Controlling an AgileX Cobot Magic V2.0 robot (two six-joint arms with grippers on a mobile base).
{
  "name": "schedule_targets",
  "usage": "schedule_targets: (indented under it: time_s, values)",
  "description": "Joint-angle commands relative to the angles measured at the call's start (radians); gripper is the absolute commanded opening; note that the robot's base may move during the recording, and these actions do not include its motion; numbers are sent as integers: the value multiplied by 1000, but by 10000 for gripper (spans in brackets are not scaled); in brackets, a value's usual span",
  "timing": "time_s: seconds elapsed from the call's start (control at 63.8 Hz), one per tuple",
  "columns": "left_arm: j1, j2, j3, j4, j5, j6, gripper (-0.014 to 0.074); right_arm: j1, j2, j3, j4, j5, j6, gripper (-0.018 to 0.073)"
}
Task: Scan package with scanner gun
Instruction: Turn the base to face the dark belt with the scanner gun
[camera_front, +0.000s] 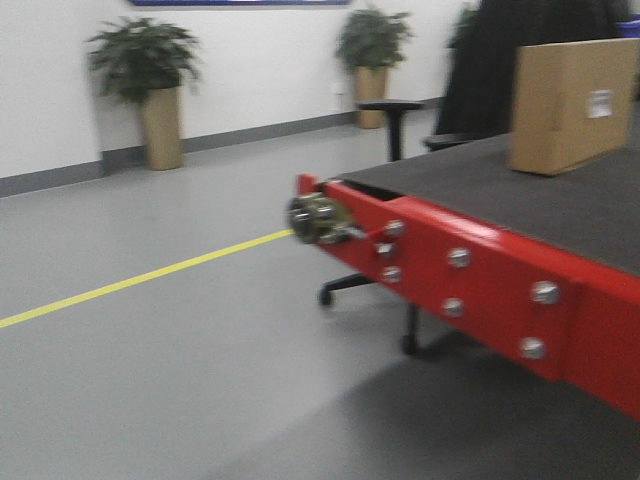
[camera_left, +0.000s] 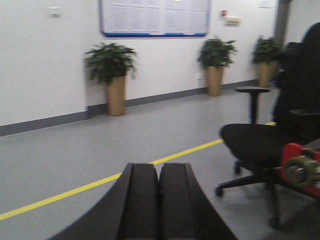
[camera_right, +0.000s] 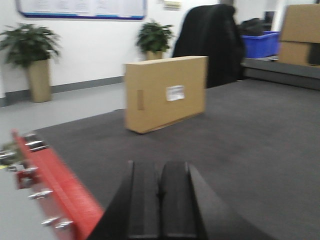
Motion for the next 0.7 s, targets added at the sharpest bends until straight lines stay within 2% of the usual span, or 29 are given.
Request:
schedule_targets:
  time_s: [0.0, 0.689]
  values:
    - [1, -3, -4, -3, -18, 0, -111, -4, -4, 0, 0, -18, -4, -162]
    - [-1, -3, -4, -3, -18, 0, -111, -4, -4, 0, 0, -18, -4, -162]
